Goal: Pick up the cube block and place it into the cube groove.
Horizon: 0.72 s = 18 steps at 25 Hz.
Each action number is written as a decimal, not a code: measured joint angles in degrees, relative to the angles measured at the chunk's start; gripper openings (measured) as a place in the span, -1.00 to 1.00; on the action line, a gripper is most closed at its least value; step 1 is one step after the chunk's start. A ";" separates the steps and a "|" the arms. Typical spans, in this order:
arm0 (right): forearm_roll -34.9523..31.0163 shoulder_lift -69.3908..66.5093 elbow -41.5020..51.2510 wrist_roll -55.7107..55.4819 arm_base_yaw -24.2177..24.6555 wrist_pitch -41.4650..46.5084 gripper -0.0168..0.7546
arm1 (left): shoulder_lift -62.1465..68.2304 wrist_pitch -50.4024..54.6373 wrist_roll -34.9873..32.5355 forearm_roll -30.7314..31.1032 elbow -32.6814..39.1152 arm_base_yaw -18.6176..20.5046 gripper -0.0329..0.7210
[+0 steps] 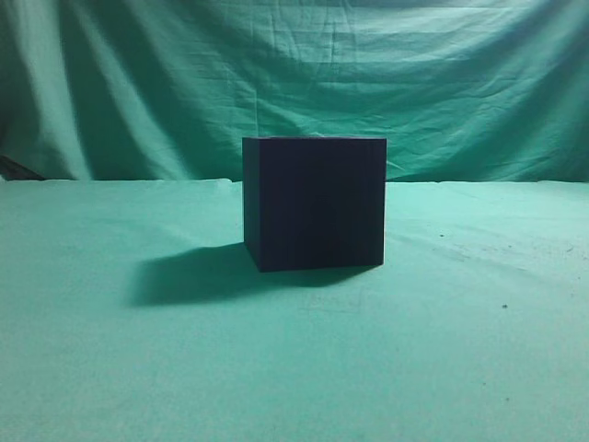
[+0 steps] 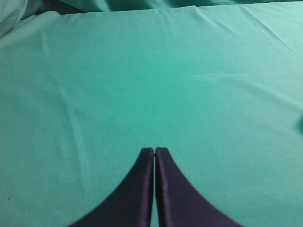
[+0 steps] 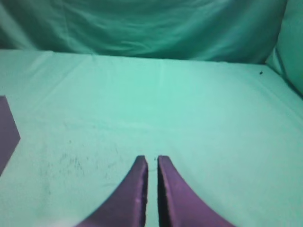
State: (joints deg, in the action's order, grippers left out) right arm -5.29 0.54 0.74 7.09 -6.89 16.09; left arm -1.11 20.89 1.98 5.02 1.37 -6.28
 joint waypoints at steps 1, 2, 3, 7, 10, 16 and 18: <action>0.00 0.00 0.66 0.00 0.13 0.11 -0.83 | 0.00 0.00 0.00 0.00 0.00 0.00 -0.91; 0.00 0.00 0.71 0.00 0.13 0.82 -0.83 | 0.00 0.00 0.00 0.00 0.00 0.00 -0.91; 0.00 0.00 0.71 0.00 0.13 1.80 -0.83 | 0.00 0.00 0.00 0.00 0.00 0.00 -0.91; 0.00 0.00 0.84 -0.10 0.22 5.17 -0.83 | 0.00 0.00 0.00 0.00 0.00 0.00 -0.91; 0.00 0.00 0.84 -0.10 0.35 5.65 -0.83 | 0.00 0.00 0.00 0.00 0.00 0.00 -0.91; 0.00 0.00 0.84 -0.10 0.37 5.88 -0.83 | 0.00 0.00 0.00 0.00 0.00 0.00 -0.91; 0.00 0.00 0.84 -0.10 0.37 5.88 -0.83 | 0.00 0.00 0.00 0.00 0.00 0.00 -0.91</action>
State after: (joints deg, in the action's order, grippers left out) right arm -5.29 0.54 1.58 6.99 -6.52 21.97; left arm -1.11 20.89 1.98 5.02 1.37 -6.28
